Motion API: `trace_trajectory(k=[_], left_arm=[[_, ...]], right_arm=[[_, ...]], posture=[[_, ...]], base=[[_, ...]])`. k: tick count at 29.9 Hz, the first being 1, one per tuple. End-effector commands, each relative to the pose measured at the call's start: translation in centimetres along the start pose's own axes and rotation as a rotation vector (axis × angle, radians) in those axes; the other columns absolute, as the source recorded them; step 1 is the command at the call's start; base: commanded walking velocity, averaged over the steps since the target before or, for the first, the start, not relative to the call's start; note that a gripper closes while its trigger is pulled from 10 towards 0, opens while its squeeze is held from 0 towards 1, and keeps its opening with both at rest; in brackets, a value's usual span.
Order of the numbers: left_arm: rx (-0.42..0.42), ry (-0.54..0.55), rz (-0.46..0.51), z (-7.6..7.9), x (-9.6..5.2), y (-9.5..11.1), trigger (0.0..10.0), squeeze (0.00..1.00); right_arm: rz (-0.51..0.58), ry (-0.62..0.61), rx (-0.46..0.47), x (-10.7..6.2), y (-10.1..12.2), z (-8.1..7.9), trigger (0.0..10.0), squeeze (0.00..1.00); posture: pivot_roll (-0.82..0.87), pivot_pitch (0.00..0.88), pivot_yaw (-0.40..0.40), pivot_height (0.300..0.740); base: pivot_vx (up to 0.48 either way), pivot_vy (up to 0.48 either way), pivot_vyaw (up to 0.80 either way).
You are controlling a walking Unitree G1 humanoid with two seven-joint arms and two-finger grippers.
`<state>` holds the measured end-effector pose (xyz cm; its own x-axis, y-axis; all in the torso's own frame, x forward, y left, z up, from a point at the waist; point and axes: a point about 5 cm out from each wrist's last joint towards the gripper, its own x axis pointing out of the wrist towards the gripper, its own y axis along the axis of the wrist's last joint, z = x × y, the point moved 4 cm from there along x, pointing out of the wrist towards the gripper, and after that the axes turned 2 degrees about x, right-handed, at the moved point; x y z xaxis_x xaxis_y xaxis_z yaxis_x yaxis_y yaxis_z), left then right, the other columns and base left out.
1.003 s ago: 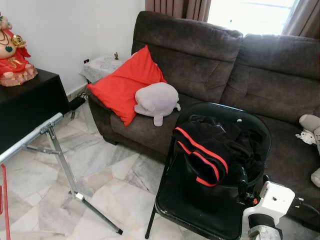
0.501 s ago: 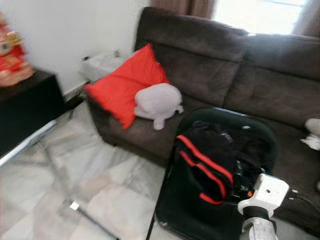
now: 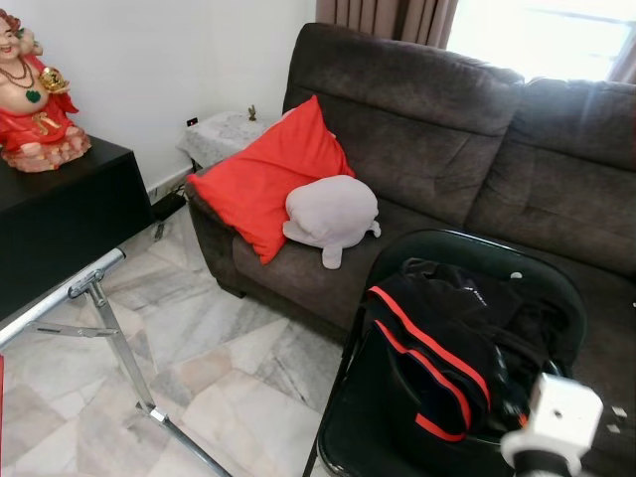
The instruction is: Hang hanger
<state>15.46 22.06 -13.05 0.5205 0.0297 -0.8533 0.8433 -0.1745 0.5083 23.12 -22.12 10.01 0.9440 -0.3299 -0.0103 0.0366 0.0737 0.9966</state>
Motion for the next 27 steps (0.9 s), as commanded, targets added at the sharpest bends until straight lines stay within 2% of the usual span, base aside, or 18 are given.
trace_trajectory(k=[1, 4, 5, 7, 8, 10, 14, 16, 21, 27], left_arm=[[0.0, -0.001, -0.013, 0.0, 0.0, -0.2, 10.0, 0.0], [0.012, -0.005, -0.018, 0.0, 0.0, -0.2, 10.0, 0.0], [0.014, -0.006, -0.018, -0.1, 0.0, -0.2, 10.0, 0.0], [0.012, -0.005, -0.017, -0.1, 0.0, -0.1, 10.0, 0.0], [0.012, -0.006, -0.016, -0.1, 0.0, -0.1, 10.0, 0.0], [0.014, -0.009, -0.014, 0.0, 0.0, 0.0, 10.0, 0.0], [0.015, -0.013, -0.011, 0.0, 0.1, 0.1, 10.0, 0.0], [0.013, -0.017, -0.015, 0.0, 0.1, 0.1, 10.0, 0.0], [0.013, -0.024, -0.019, 0.1, 0.1, 0.0, 10.0, 0.0], [0.013, -0.027, -0.021, 0.2, 0.1, 0.0, 10.0, 0.0]], right_arm=[[0.02, -0.045, -0.055, -0.2, 1.3, 0.9, 10.0, 0.0], [-0.099, -0.071, -0.112, -0.8, -0.1, 1.6, 10.0, 0.0], [-0.166, -0.043, -0.185, -1.0, -1.0, 1.4, 10.0, 0.0], [-0.207, 0.002, -0.232, -0.9, -1.8, 0.9, 10.0, 0.0], [-0.262, 0.073, -0.255, -0.8, -2.9, 0.0, 10.0, 0.0], [-0.316, 0.129, -0.286, -0.9, -3.9, -0.7, 10.0, 0.0], [-0.323, 0.097, -0.285, -0.1, -3.9, -1.0, 10.0, 0.0], [-0.295, 0.108, -0.265, 0.3, -3.1, -1.7, 10.0, 0.0], [-0.304, 0.124, -0.279, 0.4, -2.7, -2.2, 10.0, 0.0], [-0.323, 0.214, -0.312, 0.7, -2.8, -3.4, 10.0, 0.0]], posture=[[-0.02, 0.019, -0.016, 0.74], [-0.03, 0.021, -0.013, 0.74], [-0.03, 0.026, -0.012, 0.74], [-0.03, 0.027, -0.012, 0.74], [-0.03, 0.03, -0.01, 0.74], [-0.03, 0.03, -0.01, 0.74], [-0.02, 0.03, -0.012, 0.74], [-0.02, 0.028, -0.013, 0.74], [-0.02, 0.025, -0.014, 0.74], [-0.02, 0.02, -0.018, 0.74]], base=[[0.0, 0.0, 0.0], [0.0, 0.0, 0.0], [0.0, 0.0, 0.0], [0.0, 0.0, 0.0], [0.0, 0.0, 0.0], [0.0, 0.0, 0.0], [0.0, 0.0, 0.0], [0.0, 0.0, 0.0], [0.0, 0.0, 0.0], [0.0, 0.0, 0.0]])
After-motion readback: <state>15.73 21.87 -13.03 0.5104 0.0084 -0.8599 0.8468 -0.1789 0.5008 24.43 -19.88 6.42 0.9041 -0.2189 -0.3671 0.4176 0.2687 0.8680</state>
